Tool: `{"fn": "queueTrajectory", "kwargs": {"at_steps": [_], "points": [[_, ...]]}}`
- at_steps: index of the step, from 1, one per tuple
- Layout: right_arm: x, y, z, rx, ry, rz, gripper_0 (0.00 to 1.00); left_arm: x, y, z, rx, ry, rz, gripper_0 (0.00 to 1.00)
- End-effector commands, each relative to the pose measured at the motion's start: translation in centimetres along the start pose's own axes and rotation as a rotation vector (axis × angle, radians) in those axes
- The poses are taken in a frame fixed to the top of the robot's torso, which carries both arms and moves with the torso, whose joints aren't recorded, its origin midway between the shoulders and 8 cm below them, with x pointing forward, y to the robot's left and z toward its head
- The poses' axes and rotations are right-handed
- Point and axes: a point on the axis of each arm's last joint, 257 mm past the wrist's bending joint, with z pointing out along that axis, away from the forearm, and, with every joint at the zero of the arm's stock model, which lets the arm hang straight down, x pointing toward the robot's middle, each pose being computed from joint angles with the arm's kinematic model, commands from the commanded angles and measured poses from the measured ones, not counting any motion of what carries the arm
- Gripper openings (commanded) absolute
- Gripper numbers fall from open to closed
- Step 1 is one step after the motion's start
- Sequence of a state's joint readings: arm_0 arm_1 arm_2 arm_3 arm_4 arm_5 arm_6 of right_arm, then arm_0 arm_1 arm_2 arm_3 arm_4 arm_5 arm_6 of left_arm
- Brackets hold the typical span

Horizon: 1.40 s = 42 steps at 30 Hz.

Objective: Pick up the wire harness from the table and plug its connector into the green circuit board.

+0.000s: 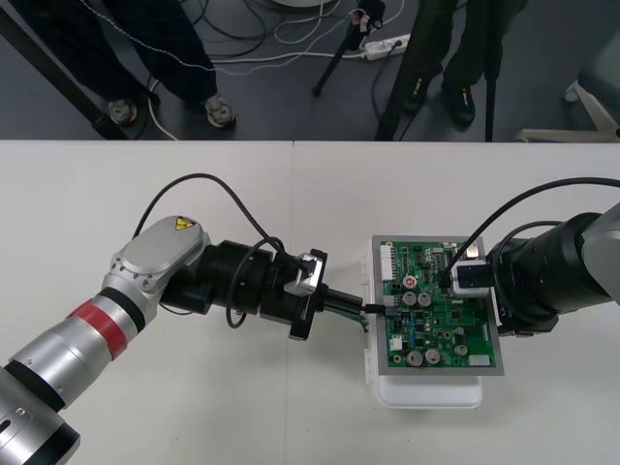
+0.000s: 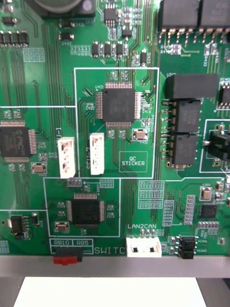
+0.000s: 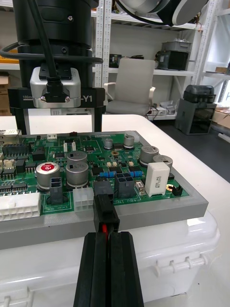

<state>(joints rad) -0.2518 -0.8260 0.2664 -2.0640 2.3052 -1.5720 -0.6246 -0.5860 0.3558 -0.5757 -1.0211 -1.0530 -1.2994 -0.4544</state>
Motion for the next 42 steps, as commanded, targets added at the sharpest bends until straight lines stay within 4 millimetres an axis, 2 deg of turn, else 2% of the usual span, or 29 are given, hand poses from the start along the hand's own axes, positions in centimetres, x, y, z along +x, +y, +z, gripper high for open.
{"fn": "queueTrajectory", "kwargs": {"at_steps": [1, 12, 42], "points": [[-2.6, -0.3, -0.2, 0.011, -0.045, -0.037, 1.00, -1.3, 0.7, 2.1, 0.024, -0.005, 0.010, 0.00], [-2.6, -0.3, -0.2, 0.010, -0.046, -0.036, 1.00, -1.3, 0.3, 1.1, 0.040, -0.004, 0.006, 0.00], [-2.6, -0.3, -0.2, 0.010, -0.046, -0.037, 1.00, -1.8, -0.6, 0.7, 0.062, -0.031, 0.004, 0.00]]}}
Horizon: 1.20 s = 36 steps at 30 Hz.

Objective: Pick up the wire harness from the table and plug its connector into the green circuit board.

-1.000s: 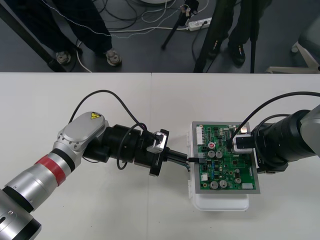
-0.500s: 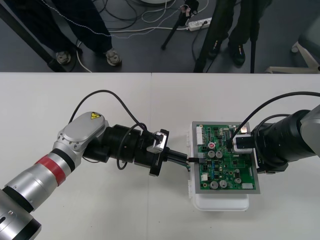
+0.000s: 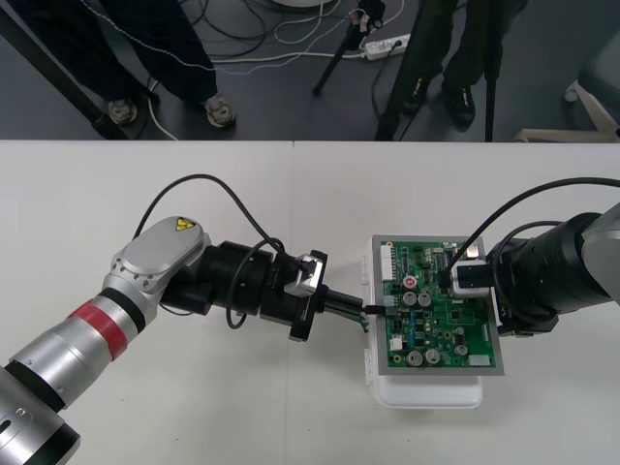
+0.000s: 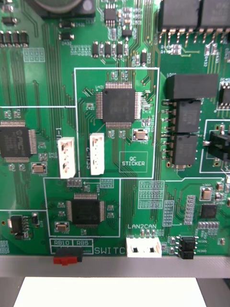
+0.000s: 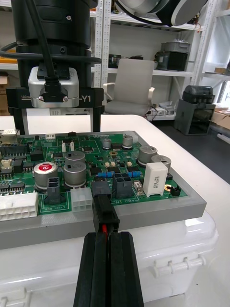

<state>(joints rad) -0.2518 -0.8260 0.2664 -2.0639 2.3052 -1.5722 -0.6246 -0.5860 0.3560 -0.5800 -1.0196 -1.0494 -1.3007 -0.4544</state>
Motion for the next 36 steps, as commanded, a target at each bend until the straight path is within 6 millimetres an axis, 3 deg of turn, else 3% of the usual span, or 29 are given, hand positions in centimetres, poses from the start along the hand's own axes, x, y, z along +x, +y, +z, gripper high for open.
{"fn": "queueTrajectory", "kwargs": {"at_steps": [1, 36], "points": [[-2.6, -0.3, -0.2, 0.010, -0.046, -0.037, 1.00, -1.8, -0.5, 0.6, 0.061, -0.031, 0.008, 0.00], [-2.6, -0.3, -0.2, 0.009, -0.047, -0.042, 1.00, -1.1, -1.6, 0.1, 0.071, -0.014, 0.008, 0.00]]}}
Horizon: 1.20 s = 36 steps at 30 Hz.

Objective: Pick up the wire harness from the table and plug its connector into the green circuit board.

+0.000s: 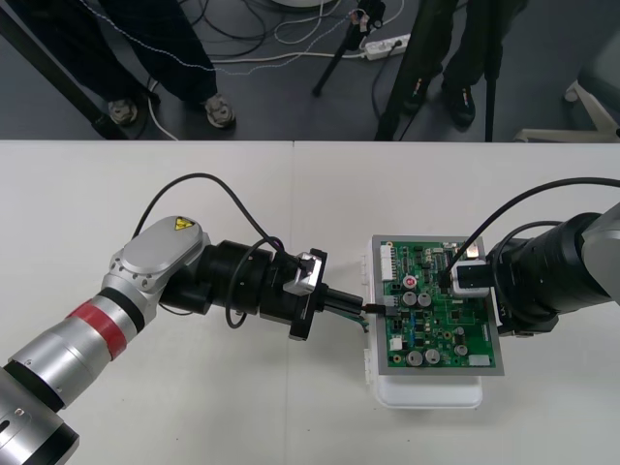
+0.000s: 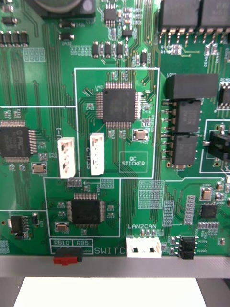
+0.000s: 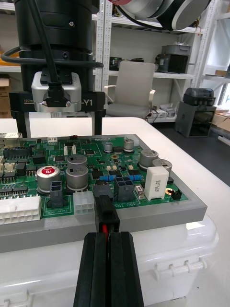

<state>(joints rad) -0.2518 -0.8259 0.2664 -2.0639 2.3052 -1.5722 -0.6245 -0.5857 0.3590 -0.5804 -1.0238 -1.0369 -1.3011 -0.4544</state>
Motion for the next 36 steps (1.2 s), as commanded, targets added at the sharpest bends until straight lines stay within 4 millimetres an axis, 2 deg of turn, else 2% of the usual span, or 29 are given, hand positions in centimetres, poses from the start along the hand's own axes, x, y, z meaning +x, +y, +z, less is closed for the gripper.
{"fn": "queueTrajectory", "kwargs": {"at_steps": [1, 14, 36], "points": [[-2.6, -0.3, -0.2, 0.009, -0.047, -0.042, 1.00, -0.8, -1.7, 0.2, 0.075, -0.004, 0.008, 0.00], [-2.6, -0.1, -0.1, 0.004, -0.048, -0.040, 1.00, -0.4, -2.4, 0.0, 0.077, -0.001, -0.003, 0.00], [-2.8, 0.0, -0.1, 0.003, -0.054, -0.043, 1.00, 0.2, -2.4, 0.0, 0.074, 0.020, -0.004, 0.00]]}}
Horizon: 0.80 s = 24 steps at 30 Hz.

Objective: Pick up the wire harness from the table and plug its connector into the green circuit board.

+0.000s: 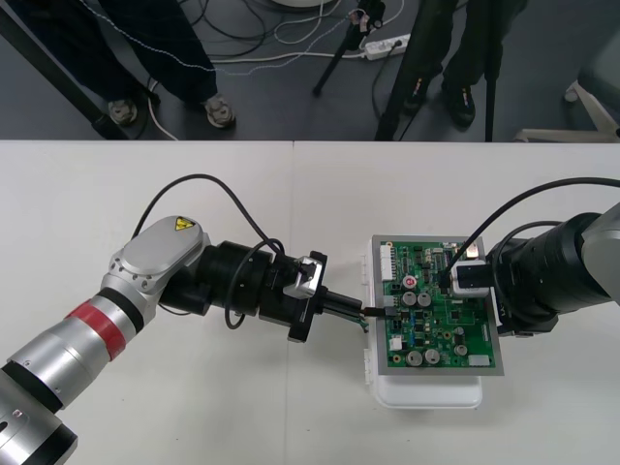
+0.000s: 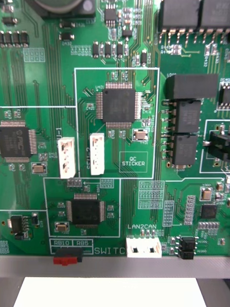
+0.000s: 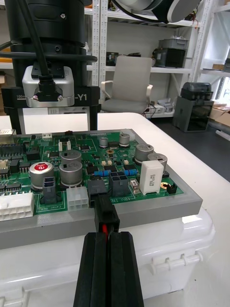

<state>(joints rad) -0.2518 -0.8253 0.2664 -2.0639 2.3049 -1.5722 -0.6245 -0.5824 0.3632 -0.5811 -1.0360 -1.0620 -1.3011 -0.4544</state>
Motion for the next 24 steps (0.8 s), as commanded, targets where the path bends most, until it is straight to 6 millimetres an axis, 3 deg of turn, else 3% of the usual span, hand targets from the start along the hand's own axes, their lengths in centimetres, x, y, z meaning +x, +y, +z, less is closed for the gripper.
{"fn": "queueTrajectory", "kwargs": {"at_steps": [1, 24], "points": [[-2.8, 0.0, -0.1, 0.003, -0.053, -0.044, 1.00, -0.2, -2.0, 0.0, 0.060, 0.000, -0.016, 0.00], [-3.2, -0.1, 0.0, 0.005, -0.061, -0.043, 1.00, -0.9, -1.3, 1.0, 0.039, -0.015, -0.003, 0.00]]}}
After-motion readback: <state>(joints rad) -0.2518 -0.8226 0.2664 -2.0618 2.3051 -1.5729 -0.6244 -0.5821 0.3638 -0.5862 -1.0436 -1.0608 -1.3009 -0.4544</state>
